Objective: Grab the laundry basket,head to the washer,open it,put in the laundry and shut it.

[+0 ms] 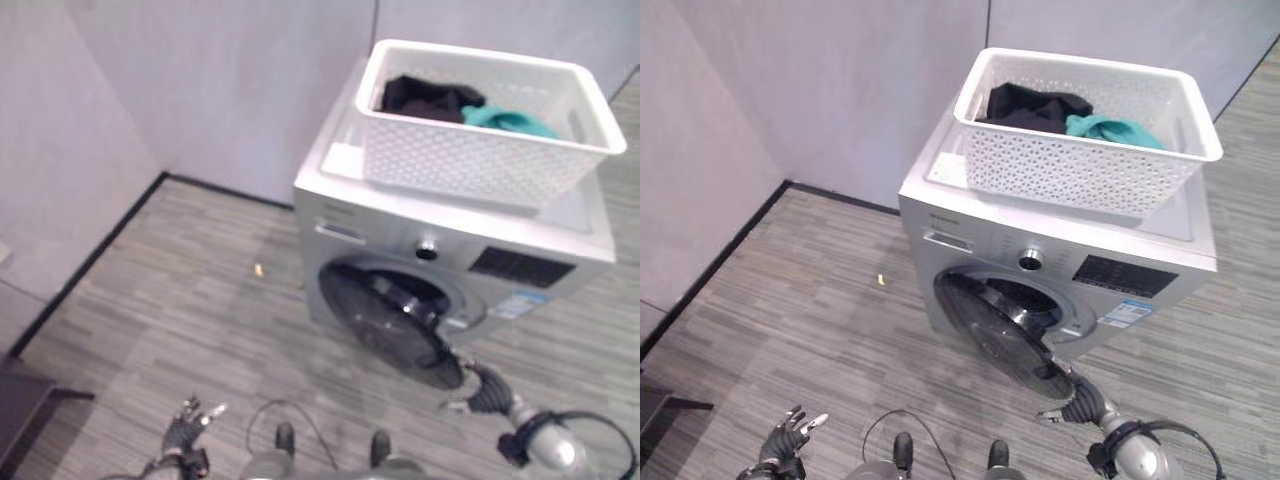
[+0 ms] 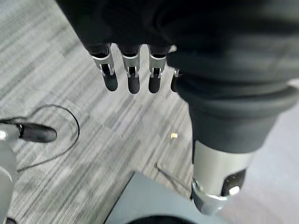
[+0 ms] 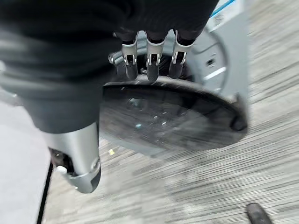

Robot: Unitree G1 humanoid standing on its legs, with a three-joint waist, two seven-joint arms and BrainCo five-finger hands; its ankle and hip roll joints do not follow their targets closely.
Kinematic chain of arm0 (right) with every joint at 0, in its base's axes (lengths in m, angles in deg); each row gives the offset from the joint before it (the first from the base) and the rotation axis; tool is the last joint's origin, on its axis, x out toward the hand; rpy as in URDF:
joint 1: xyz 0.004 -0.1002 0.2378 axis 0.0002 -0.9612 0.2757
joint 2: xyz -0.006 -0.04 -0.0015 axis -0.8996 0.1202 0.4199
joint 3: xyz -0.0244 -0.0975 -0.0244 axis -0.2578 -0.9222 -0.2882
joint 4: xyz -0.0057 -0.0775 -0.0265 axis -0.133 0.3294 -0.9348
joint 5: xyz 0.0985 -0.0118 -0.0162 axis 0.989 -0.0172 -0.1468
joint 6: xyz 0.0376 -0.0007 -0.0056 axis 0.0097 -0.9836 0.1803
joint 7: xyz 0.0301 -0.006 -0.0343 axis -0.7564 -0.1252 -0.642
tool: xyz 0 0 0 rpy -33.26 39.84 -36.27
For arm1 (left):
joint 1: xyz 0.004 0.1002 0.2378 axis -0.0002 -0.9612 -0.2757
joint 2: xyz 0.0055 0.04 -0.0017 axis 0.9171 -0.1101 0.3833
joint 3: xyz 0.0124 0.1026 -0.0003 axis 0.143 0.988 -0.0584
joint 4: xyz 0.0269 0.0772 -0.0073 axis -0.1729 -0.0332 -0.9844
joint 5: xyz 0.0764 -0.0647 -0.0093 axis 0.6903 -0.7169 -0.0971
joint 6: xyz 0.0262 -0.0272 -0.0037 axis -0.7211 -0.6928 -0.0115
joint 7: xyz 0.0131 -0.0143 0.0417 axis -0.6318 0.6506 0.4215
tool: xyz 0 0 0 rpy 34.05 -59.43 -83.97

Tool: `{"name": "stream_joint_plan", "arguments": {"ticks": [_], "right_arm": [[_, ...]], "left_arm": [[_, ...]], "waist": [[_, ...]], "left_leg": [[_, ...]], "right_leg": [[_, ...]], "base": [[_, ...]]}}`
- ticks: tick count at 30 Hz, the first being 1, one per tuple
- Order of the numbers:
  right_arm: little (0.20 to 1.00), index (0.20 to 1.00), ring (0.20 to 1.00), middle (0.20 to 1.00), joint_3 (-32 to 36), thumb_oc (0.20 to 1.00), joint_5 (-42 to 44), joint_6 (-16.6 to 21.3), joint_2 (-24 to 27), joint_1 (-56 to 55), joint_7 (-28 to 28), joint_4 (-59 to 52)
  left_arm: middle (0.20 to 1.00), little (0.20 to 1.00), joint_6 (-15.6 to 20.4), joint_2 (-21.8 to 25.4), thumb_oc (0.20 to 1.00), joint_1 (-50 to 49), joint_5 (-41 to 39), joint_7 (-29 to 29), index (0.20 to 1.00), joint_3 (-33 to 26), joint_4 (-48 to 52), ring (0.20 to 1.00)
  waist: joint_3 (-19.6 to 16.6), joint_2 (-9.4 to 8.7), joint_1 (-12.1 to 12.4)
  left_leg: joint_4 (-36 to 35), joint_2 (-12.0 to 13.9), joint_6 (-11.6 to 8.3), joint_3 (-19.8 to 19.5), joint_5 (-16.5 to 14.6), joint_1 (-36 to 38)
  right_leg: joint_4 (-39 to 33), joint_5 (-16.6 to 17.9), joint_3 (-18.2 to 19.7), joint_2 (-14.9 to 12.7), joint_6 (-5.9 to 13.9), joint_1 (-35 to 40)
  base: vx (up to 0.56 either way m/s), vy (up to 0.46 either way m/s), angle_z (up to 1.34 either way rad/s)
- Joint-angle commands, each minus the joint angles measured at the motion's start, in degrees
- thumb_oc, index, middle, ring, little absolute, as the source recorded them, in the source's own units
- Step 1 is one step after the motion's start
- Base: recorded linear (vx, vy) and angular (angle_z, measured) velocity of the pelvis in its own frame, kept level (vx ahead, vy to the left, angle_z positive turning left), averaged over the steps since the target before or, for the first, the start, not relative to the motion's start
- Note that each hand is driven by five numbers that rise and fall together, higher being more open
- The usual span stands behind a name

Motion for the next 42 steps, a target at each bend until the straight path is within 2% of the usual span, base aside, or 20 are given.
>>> {"name": "stream_joint_plan", "arguments": {"ticks": [1, 8, 16, 17, 21, 23, 29, 30, 34, 36, 37, 38, 39, 42], "right_arm": [[1.000, 1.000, 1.000, 1.000, 3.00, 1.000, 0.86, 1.68, 3.51, 1.48, 1.39, 0.23], [1.000, 1.000, 1.000, 1.000, 4.64, 1.000, -1.83, 1.05, 5.23, 4.16, 3.83, 6.01], [1.000, 1.000, 1.000, 1.000, 5.03, 1.000, -3.50, 0.36, 5.21, 8.77, 6.89, 11.67], [1.000, 1.000, 1.000, 1.000, 3.35, 1.000, -4.36, -0.11, 5.64, 12.44, 8.14, 14.31], [1.000, 1.000, 1.000, 1.000, 1.44, 1.000, -5.21, -0.28, 6.22, 15.64, 9.17, 17.11], [1.000, 1.000, 1.000, 1.000, -1.21, 1.000, -5.46, -0.70, 6.77, 20.58, 10.68, 20.00], [1.000, 1.000, 1.000, 1.000, -7.72, 1.000, -6.26, -0.94, 6.33, 28.72, 12.90, 25.55], [1.000, 1.000, 1.000, 1.000, -11.20, 1.000, -6.15, -1.27, 5.53, 32.76, 13.70, 29.17], [1.000, 1.000, 1.000, 1.000, -17.71, 1.000, -5.56, -1.28, 1.41, 37.91, 14.18, 32.99], [1.000, 1.000, 1.000, 1.000, -20.37, 1.000, -4.43, -1.17, -1.65, 39.22, 14.18, 33.32], [1.000, 1.000, 1.000, 1.000, -23.13, 1.000, -2.29, -0.86, -5.19, 39.78, 14.09, 33.44], [1.000, 1.000, 1.000, 1.000, -23.24, 1.000, -2.26, -0.81, -5.34, 39.89, 14.16, 33.59], [1.000, 1.000, 1.000, 1.000, -27.35, 1.000, 0.60, -0.01, -9.92, 40.07, 13.01, 33.24], [1.000, 1.000, 1.000, 1.000, -29.49, 1.000, 3.04, 0.14, -13.15, 41.12, 12.69, 34.22]], "left_arm": [[1.000, 1.000, 2.02, 2.21, 1.000, -0.02, -0.38, -0.94, 1.000, 0.25, -2.40, 1.000], [1.000, 1.000, 1.81, 2.39, 1.000, -1.30, -0.22, -1.31, 1.000, -0.40, -2.03, 1.000], [1.000, 1.000, 1.98, 1.67, 1.000, -0.98, -0.48, -0.32, 1.000, -2.15, -3.83, 1.000], [1.000, 1.000, 2.38, 1.66, 1.000, 0.44, -1.07, 0.26, 1.000, -1.78, -4.12, 1.000], [1.000, 1.000, 2.62, 1.48, 1.000, 1.33, -1.31, 0.55, 1.000, -1.38, -3.92, 1.000], [1.000, 1.000, 3.23, 1.44, 1.000, 2.85, -1.74, 1.23, 1.000, -0.22, -3.53, 1.000], [1.000, 1.000, 4.28, 1.61, 1.000, 5.08, -1.78, 2.32, 1.000, 1.71, -3.32, 1.000], [1.000, 1.000, 4.55, 1.79, 1.000, 5.85, -1.57, 2.74, 1.000, 2.17, -2.67, 1.000], [1.000, 1.000, 5.10, 2.15, 1.000, 7.32, -1.43, 3.55, 1.000, 3.47, -1.19, 1.000], [1.000, 1.000, 5.30, 2.76, 1.000, 8.07, -0.59, 3.91, 1.000, 4.44, 0.39, 1.000], [1.000, 1.000, 5.74, 3.80, 1.000, 8.38, 0.45, 3.79, 1.000, 5.60, 3.48, 1.000], [1.000, 1.000, 5.67, 3.88, 1.000, 8.28, 0.45, 3.80, 1.000, 5.50, 3.59, 1.000], [1.000, 1.000, 6.23, 4.79, 1.000, 8.45, -0.87, 2.97, 1.000, 6.91, 9.26, 1.000], [1.000, 1.000, 6.41, 5.06, 1.000, 7.93, -2.52, 2.24, 1.000, 7.76, 15.09, 1.000]], "waist": [[-1.97, 1.13, -0.20], [-1.24, 1.33, 0.26], [0.53, 3.06, 1.22], [1.91, 4.36, 1.93], [2.52, 5.30, 2.14], [3.71, 7.04, 2.94], [5.13, 9.16, 4.24], [5.64, 9.85, 4.65], [5.43, 10.76, 5.91], [5.26, 10.76, 6.34], [5.00, 10.43, 6.78], [5.07, 10.35, 6.71], [5.21, 9.94, 7.70], [5.43, 9.97, 8.53]], "left_leg": [[1.68, 2.97, -0.51, -1.09, -0.93, -2.37], [1.55, 2.95, -0.55, -1.16, -0.65, -2.96], [1.11, 1.96, -0.40, -2.65, 0.31, -5.20], [1.17, 1.36, -0.36, -3.43, 0.96, -6.59], [1.18, 0.96, -0.35, -4.03, 1.47, -7.55], [1.08, 0.34, -0.30, -4.82, 2.20, -9.02], [1.27, -0.26, -0.42, -5.77, 3.16, -11.41], [1.41, -0.22, -0.54, -6.07, 3.48, -12.05], [1.52, 0.48, -1.17, -6.49, 4.32, -12.17], [1.69, 1.13, -1.64, -6.66, 4.77, -11.98], [1.84, 1.86, -2.22, -7.05, 5.31, -11.77], [1.83, 1.89, -2.26, -7.08, 5.31, -11.69], [2.23, 3.47, -3.37, -8.11, 6.69, -11.85], [1.75, 4.65, -3.96, -8.78, 8.20, -12.19]], "right_leg": [[1.74, -6.80, -1.75, -1.57, 0.45, 4.12], [0.97, -6.58, -1.91, -1.39, 0.44, 3.99], [0.86, -6.43, -3.25, -1.64, 0.43, 3.09], [0.94, -6.15, -3.54, -1.94, 0.39, 1.96], [1.04, -6.04, -3.93, -2.15, 0.33, 1.25], [1.10, -5.76, -4.27, -2.54, 0.29, -0.10], [1.40, -5.49, -4.35, -2.55, -0.13, -2.08], [1.26, -5.53, -4.31, -2.36, -0.37, -2.43], [0.60, -6.13, -4.39, -1.36, -1.08, -1.71], [0.47, -6.71, -4.33, -0.51, -1.59, -0.85], [0.47, -7.34, -4.27, 0.59, -2.13, -0.11], [0.47, -7.38, -4.29, 0.63, -2.17, -0.02], [0.47, -8.17, -4.69, 2.47, -3.13, 0.80], [0.47, -8.79, -5.19, 3.92, -3.68, 0.71]], "base": [[0.03, -0.019, -0.10], [0.01, -0.015, -0.03], [-0.04, -0.013, 0.12], [-0.08, -0.012, 0.07], [-0.06, 0.014, 0.14], [-0.08, 0.031, 0.15], [-0.06, 0.000, 0.15], [-0.09, -0.028, 0.05], [-0.04, -0.042, 0.03], [-0.07, -0.112, 0.03], [-0.07, -0.122, -0.01], [-0.16, -0.235, 0.07], [-0.11, -0.151, 0.09], [-0.13, -0.124, 0.04]]}}
